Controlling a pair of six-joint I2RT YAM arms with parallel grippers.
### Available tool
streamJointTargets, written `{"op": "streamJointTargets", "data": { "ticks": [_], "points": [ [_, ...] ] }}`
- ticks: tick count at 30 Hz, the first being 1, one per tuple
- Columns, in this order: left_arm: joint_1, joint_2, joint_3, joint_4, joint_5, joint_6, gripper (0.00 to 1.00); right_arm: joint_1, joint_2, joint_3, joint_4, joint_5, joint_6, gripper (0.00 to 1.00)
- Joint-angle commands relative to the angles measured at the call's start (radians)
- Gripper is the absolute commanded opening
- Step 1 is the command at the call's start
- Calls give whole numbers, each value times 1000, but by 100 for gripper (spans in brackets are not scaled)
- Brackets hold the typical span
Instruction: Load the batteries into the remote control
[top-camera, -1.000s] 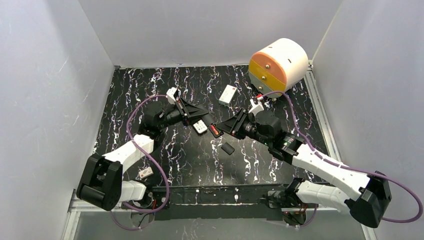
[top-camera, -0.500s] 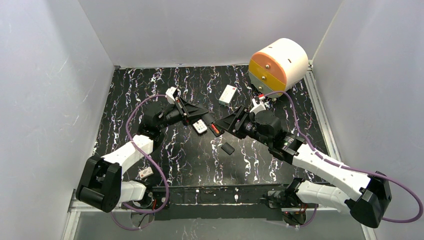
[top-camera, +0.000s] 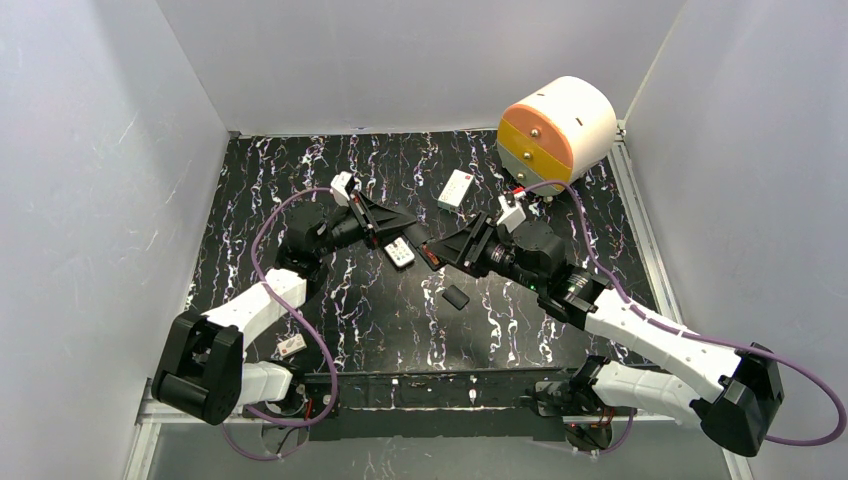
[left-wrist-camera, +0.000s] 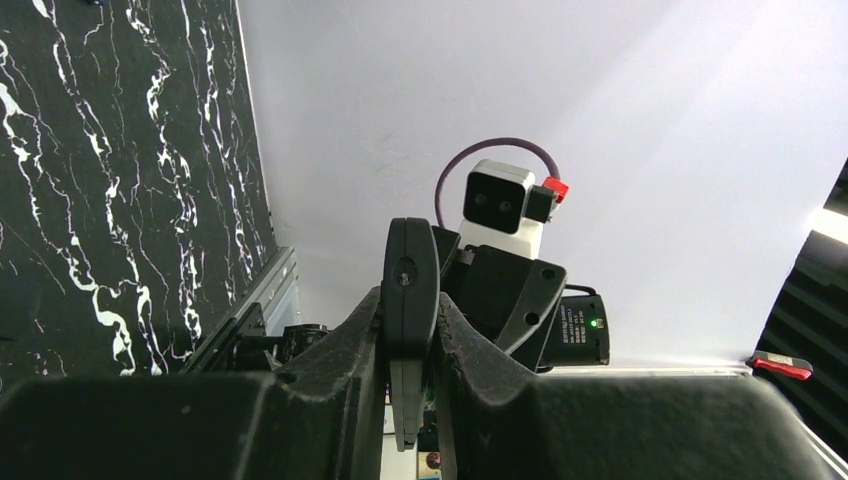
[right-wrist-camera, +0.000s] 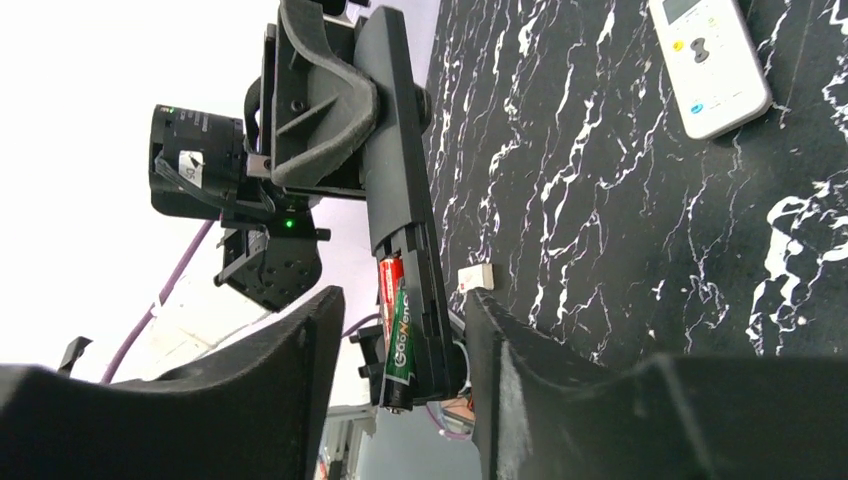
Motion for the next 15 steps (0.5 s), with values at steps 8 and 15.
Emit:
{"op": "streamJointTargets", "data": {
  "ticks": [8, 15],
  "points": [
    [-3, -24, 56, 33, 10, -10, 0, 1, -5, -19, 25, -22, 6, 35],
    [-2, -29, 54, 33, 10, -10, 0, 2, 6, -25, 43, -29, 20, 43]
  ]
}}
